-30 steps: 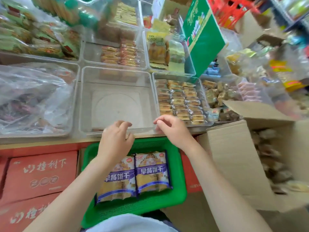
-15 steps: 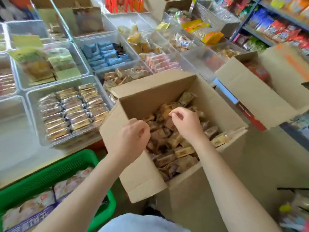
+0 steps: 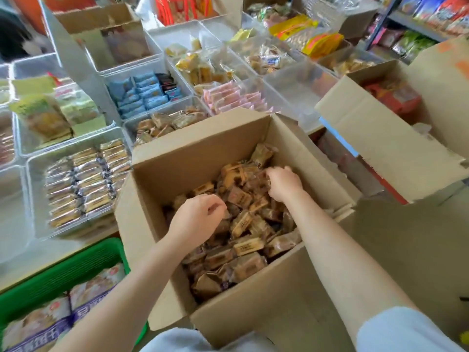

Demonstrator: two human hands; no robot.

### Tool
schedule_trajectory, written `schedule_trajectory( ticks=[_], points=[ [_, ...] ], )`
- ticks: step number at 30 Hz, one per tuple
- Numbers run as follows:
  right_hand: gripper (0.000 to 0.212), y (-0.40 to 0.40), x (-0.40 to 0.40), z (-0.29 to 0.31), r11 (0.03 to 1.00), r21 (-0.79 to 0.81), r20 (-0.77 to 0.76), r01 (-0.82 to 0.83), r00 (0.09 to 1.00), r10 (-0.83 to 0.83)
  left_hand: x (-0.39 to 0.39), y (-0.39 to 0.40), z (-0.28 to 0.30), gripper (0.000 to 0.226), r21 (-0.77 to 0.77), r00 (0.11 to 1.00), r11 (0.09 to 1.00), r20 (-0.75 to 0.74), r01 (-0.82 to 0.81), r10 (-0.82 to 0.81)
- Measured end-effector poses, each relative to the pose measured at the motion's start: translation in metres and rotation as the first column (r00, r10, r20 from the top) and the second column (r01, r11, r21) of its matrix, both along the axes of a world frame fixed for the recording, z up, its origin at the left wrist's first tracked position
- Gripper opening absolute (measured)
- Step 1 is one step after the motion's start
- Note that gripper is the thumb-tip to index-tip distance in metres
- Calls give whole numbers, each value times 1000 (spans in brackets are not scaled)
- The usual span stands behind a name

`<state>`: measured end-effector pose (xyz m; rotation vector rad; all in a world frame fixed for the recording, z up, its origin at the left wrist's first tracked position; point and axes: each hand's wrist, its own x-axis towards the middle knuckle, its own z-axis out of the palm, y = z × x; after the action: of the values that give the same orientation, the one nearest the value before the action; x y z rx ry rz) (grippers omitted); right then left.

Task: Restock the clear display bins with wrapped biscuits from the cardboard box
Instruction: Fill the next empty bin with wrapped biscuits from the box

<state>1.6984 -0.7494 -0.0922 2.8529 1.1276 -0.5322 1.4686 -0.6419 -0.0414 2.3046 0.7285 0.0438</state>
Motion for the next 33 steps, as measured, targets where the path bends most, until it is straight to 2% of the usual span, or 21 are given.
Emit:
schedule_trajectory(
  ticks=[1,2,4,6,7,9,10,12,14,18,21,25,28,31,33],
  points=[
    [22,0,0,4,997,73,-51,23,999,-19,1,0,-1,19,-10,1000,1000,-2,-5,5],
    [16,0,-2,9,981,171,-165,87,985,-59,3,0,-1,19,-21,1000,1000,-3,-18,18],
    [20,-2,-12,20,889,368,-447,274,890,-90,8,-1,0,20,-86,996,992,19,-89,91],
    [19,-6,-28,34,760,470,-686,448,728,-5,13,-4,4,29,-350,971,916,62,-196,232],
    [19,-9,-37,40,708,482,-777,515,625,74,15,-5,7,34,-526,954,823,69,-214,292],
    [21,-12,-54,50,653,476,-866,590,445,229,14,-5,15,39,-725,935,663,78,-186,347],
    [23,-13,-61,53,645,472,-878,601,390,279,12,-5,19,37,-757,926,632,102,-165,364],
    [24,-9,-73,57,652,467,-884,598,344,317,4,-1,28,27,-755,904,636,145,-162,402],
    [22,-1,-85,62,674,486,-868,557,399,296,-6,9,29,19,-709,889,678,163,-197,428],
    [25,15,-107,75,713,612,-698,343,658,283,-39,40,31,28,-431,916,874,213,-224,340],
    [35,36,-131,87,742,658,-566,124,732,379,-72,62,41,36,-218,939,955,235,-203,253],
    [37,97,-187,99,721,692,-470,-29,740,481,-133,102,49,39,-214,901,955,339,-207,271],
    [33,161,-244,103,674,728,-369,-126,756,540,-197,146,36,48,-248,829,919,404,-308,387],
    [38,229,-312,93,673,706,-283,-221,783,553,-278,202,2,36,-272,792,852,322,-447,518],
    [40,277,-360,75,705,651,-231,-280,812,536,-340,243,-28,28,-195,812,825,163,-531,561]
  ],
)
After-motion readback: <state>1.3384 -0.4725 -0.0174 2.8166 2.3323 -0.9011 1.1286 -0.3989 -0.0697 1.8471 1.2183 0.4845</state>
